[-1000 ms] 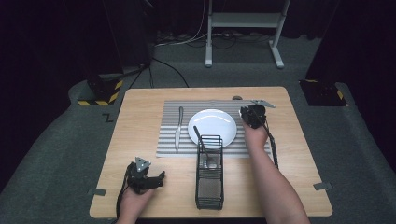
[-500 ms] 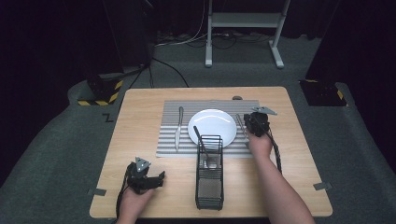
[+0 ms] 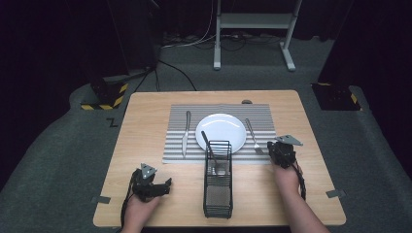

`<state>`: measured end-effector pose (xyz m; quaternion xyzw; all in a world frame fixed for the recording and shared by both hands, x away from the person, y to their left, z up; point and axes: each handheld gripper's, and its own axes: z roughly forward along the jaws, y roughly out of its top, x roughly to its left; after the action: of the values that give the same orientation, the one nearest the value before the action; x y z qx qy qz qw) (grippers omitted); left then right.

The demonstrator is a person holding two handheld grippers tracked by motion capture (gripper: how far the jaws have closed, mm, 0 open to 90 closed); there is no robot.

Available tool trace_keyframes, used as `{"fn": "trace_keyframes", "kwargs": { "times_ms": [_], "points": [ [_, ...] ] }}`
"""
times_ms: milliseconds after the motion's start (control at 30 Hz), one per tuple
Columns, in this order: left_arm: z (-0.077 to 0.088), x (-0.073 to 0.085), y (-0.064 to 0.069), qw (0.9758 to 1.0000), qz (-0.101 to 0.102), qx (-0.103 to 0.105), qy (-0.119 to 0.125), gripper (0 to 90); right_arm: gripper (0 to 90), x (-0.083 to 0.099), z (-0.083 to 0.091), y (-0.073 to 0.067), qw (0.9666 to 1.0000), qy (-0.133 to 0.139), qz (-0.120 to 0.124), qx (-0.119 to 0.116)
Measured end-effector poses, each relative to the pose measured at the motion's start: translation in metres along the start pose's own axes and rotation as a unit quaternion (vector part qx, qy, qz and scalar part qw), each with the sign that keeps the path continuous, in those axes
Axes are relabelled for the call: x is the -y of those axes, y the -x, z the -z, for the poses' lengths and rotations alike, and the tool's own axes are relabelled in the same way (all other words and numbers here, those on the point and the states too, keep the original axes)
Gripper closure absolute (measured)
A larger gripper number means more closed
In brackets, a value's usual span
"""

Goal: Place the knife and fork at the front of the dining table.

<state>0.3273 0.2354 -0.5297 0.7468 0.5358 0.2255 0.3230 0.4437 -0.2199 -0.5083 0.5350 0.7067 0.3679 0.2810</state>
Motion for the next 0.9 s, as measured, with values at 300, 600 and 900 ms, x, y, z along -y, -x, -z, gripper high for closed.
{"fn": "trace_keyframes", "kwargs": {
  "times_ms": [300, 600, 900],
  "points": [
    [0.0, 0.0, 0.0, 1.0, 0.0, -0.001, 0.001, 8.4, 88.9, 0.013, 0.007, -0.013, 0.9999, -0.002, 0.013, -0.003],
    [0.0, 0.001, 0.0, 1.0, 0.002, -0.001, 0.001, 8.6, 89.2, 0.019, 0.011, -0.031, 0.9994, -0.001, 0.025, -0.023],
    [0.0, 0.001, 0.0, 1.0, 0.002, -0.002, 0.001, 8.6, 88.7, 0.025, 0.013, -0.039, 0.9991, 0.001, 0.025, -0.035]
  ]
}}
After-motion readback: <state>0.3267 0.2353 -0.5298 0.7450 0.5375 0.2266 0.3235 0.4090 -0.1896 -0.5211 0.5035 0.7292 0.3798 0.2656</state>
